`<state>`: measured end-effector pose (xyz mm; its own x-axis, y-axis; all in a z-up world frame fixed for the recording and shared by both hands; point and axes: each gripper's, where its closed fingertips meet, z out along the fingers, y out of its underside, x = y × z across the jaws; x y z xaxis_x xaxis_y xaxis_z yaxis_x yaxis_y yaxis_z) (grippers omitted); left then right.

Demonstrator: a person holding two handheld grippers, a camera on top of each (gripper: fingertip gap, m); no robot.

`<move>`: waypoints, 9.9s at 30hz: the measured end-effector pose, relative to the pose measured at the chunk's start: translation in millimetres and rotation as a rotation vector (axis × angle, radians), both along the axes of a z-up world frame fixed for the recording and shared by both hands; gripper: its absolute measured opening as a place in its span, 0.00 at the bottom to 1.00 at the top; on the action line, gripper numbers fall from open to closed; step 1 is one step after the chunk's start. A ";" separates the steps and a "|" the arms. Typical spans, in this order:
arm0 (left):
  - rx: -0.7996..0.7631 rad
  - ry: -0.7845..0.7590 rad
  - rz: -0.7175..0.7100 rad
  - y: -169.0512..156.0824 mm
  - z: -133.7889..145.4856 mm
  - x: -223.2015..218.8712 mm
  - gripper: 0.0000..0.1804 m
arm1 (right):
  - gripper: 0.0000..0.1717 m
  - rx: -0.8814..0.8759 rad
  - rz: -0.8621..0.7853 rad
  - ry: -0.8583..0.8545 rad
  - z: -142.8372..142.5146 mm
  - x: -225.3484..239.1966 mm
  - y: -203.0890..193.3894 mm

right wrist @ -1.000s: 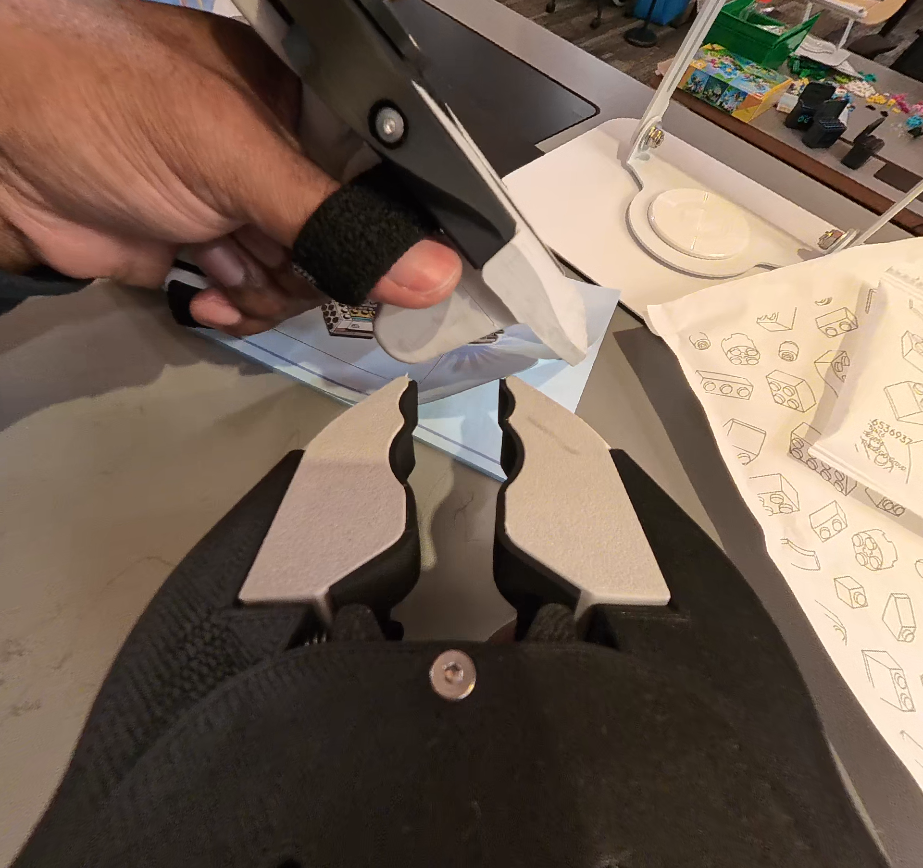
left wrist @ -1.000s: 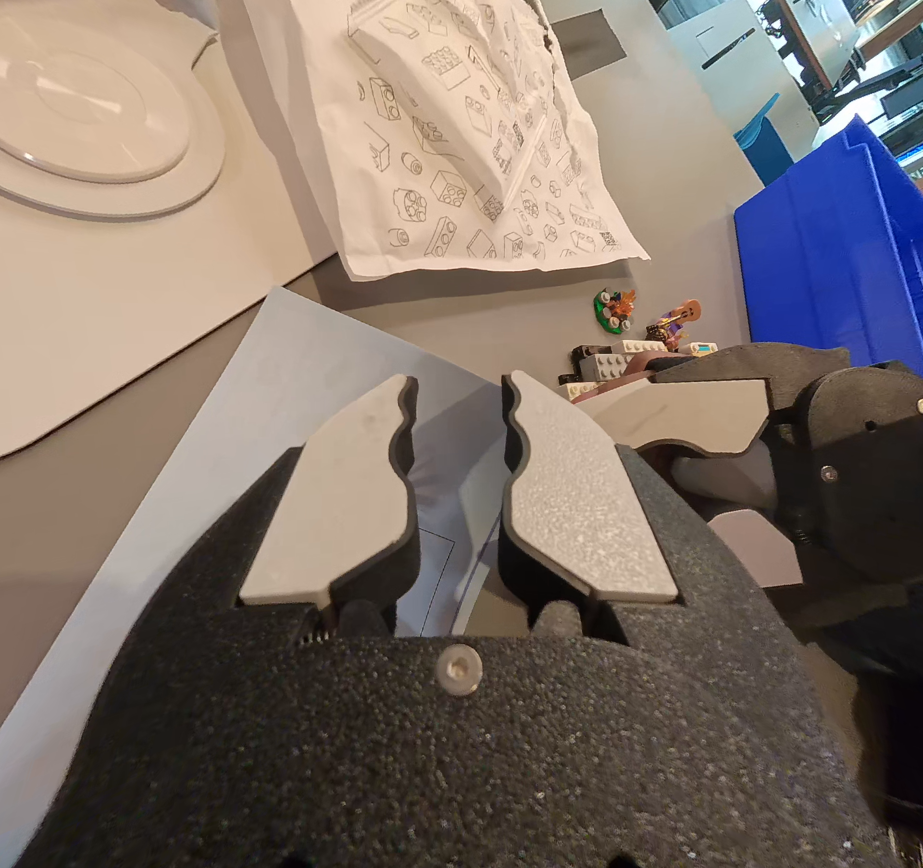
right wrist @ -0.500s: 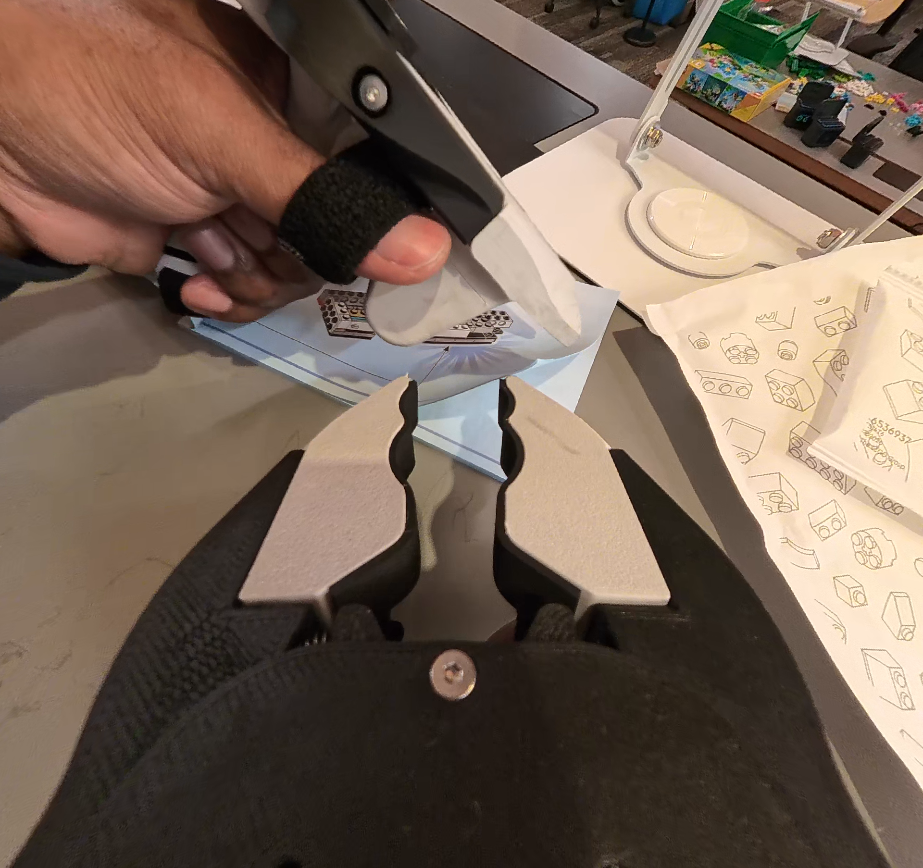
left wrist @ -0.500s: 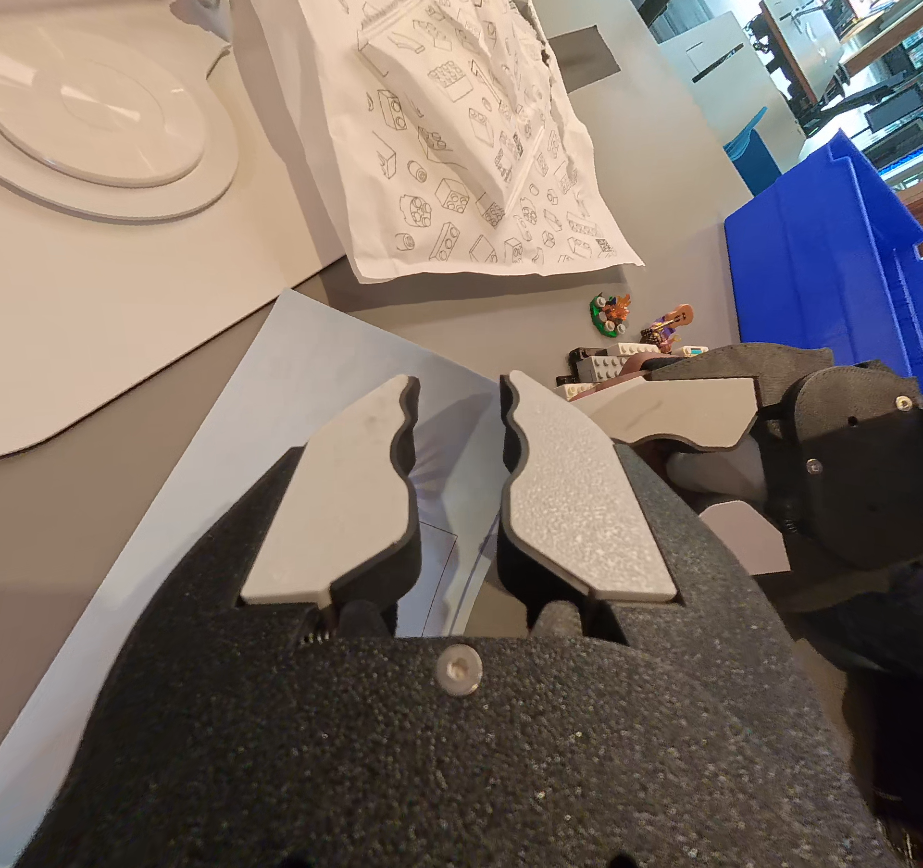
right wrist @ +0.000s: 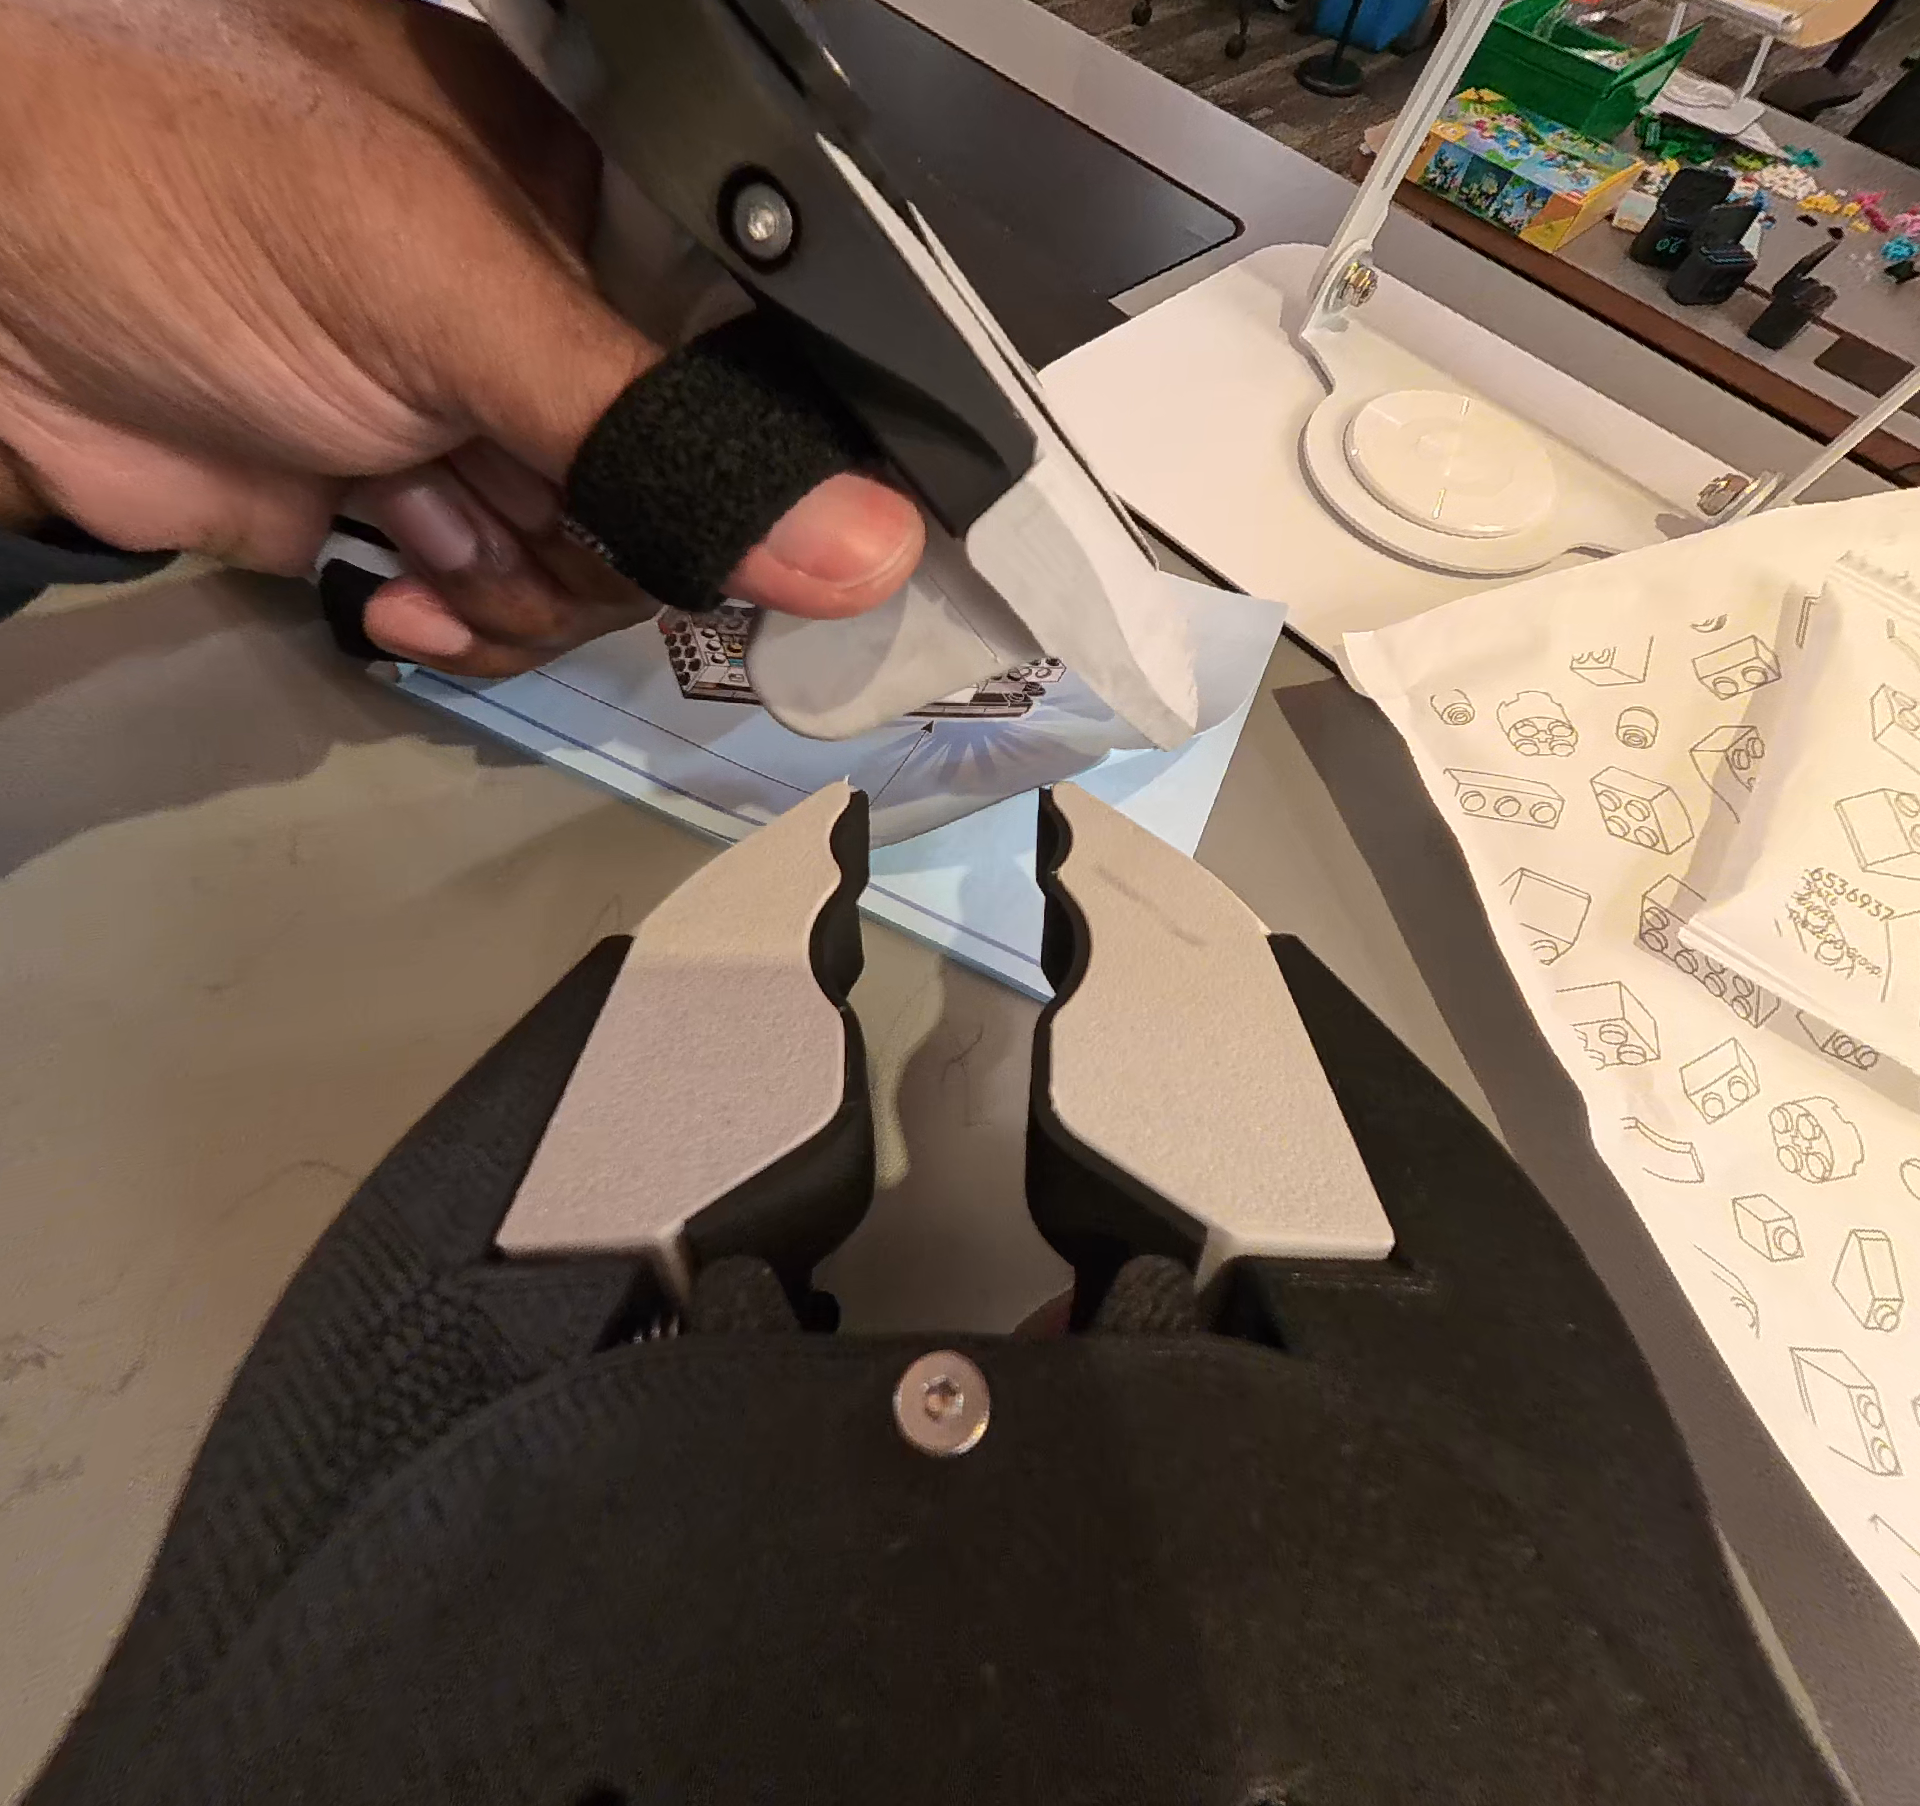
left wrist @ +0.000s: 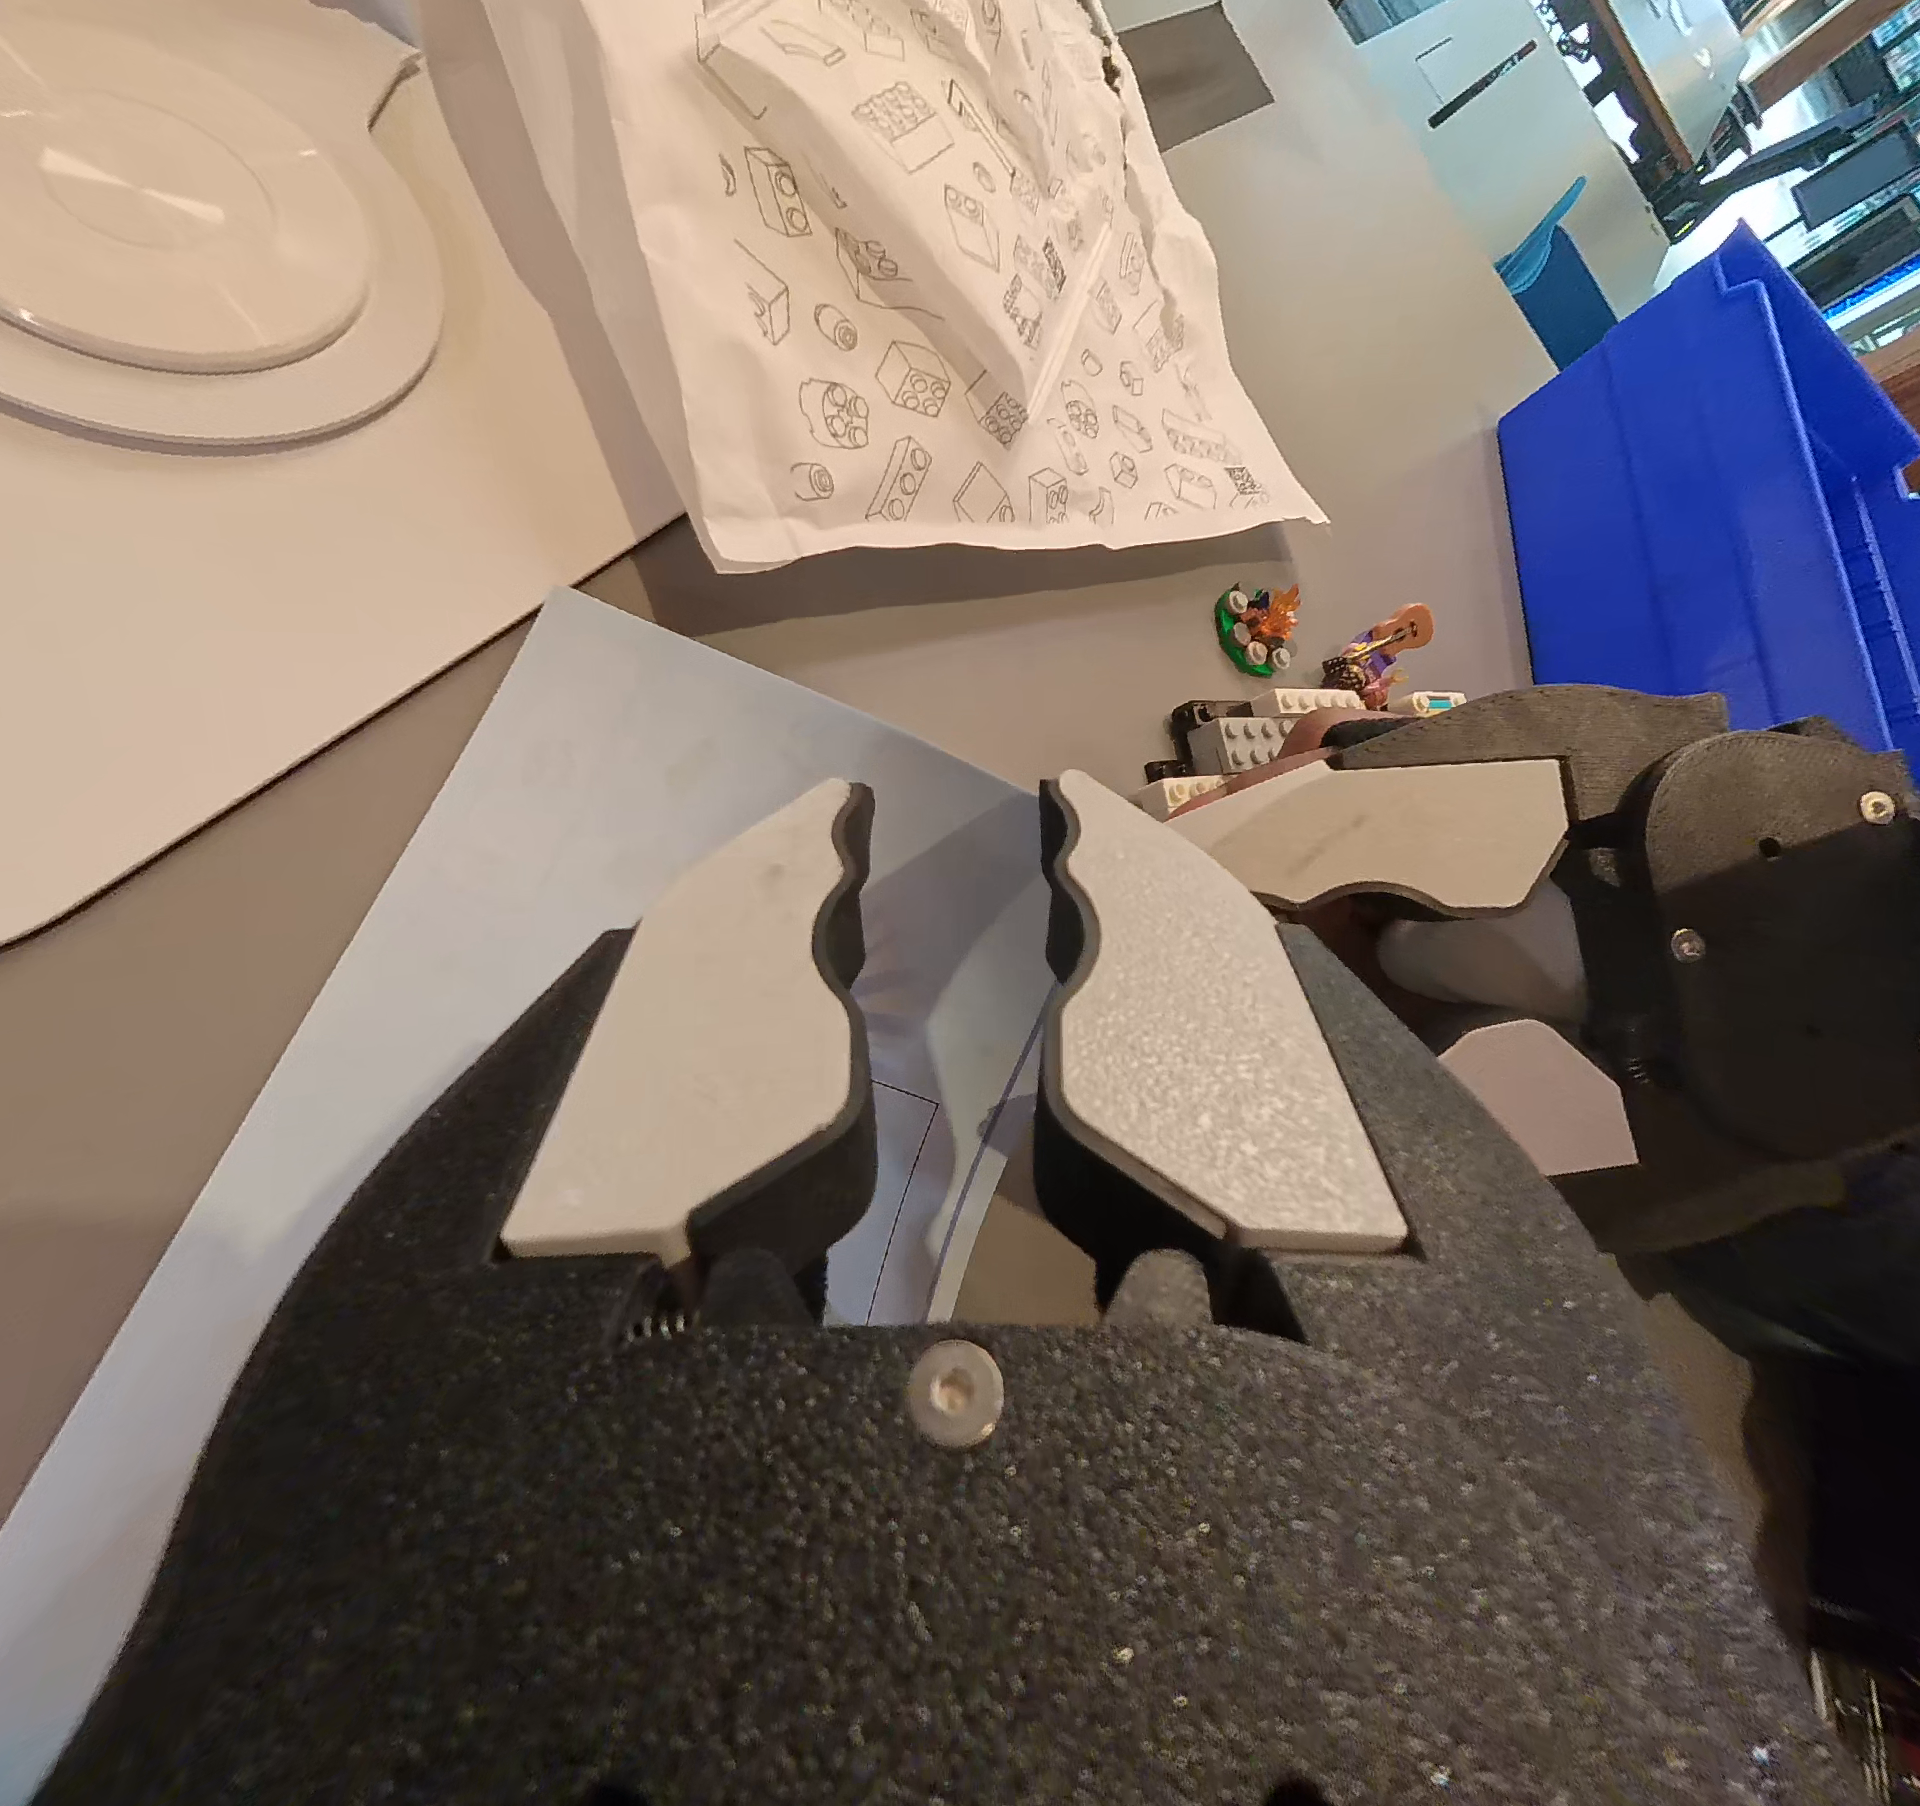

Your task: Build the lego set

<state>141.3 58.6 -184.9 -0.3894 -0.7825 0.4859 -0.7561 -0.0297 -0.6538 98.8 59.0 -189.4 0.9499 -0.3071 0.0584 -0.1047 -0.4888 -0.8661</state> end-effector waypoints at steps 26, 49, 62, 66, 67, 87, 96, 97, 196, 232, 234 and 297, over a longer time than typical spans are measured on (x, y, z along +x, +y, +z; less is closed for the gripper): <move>-0.044 0.052 -0.051 -0.1 1.5 -11.2 0.08 | 0.18 -0.004 -0.003 -0.004 -0.4 0.0 0.2; -0.177 0.039 -0.154 -15.2 14.3 -23.0 0.00 | 0.18 0.000 -0.007 -0.011 0.7 0.3 -0.3; -0.194 -0.009 -0.117 2.4 31.8 -23.4 0.00 | 0.23 0.013 -0.081 -0.060 5.5 6.1 -15.4; -0.199 -0.025 -0.095 10.4 38.6 -24.1 0.00 | 0.23 0.072 -0.107 -0.093 18.6 1.9 -13.8; -0.197 -0.028 -0.090 12.3 40.0 -24.5 0.00 | 0.23 0.078 -0.104 -0.096 20.3 -0.7 -11.0; -0.212 -0.151 0.082 30.4 71.3 -45.9 0.00 | 0.24 0.099 -0.295 0.174 1.5 -4.5 23.5; -0.120 -0.259 0.177 88.7 84.3 -78.5 0.00 | 0.12 0.078 -0.448 0.418 -21.2 7.2 -0.7; -0.092 -0.262 0.187 98.7 86.0 -83.5 0.00 | 0.11 0.089 -0.461 0.438 -21.8 8.8 -2.5; -0.114 -0.688 -0.461 -93.1 128.1 -118.8 0.25 | 0.20 -0.069 0.002 0.184 23.0 -216.7 -164.2; -0.638 -0.719 -0.126 -161.1 91.5 -117.9 0.19 | 0.10 -0.921 -0.010 0.311 -13.4 -24.2 -406.5; -0.611 -0.716 -0.130 -155.6 89.7 -125.5 0.19 | 0.10 -0.866 -0.006 0.303 11.2 -34.7 -390.8; -0.508 -0.624 -0.106 -103.6 76.0 -124.0 0.18 | 0.12 -1.178 0.029 0.332 -38.4 -60.1 -443.0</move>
<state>17.3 -45.1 -108.9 -0.7658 -0.4685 0.4404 -0.2718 -0.3848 -0.8821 38.7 -384.0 -227.8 0.9771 -0.2090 0.0401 -0.2128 -0.9614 0.1743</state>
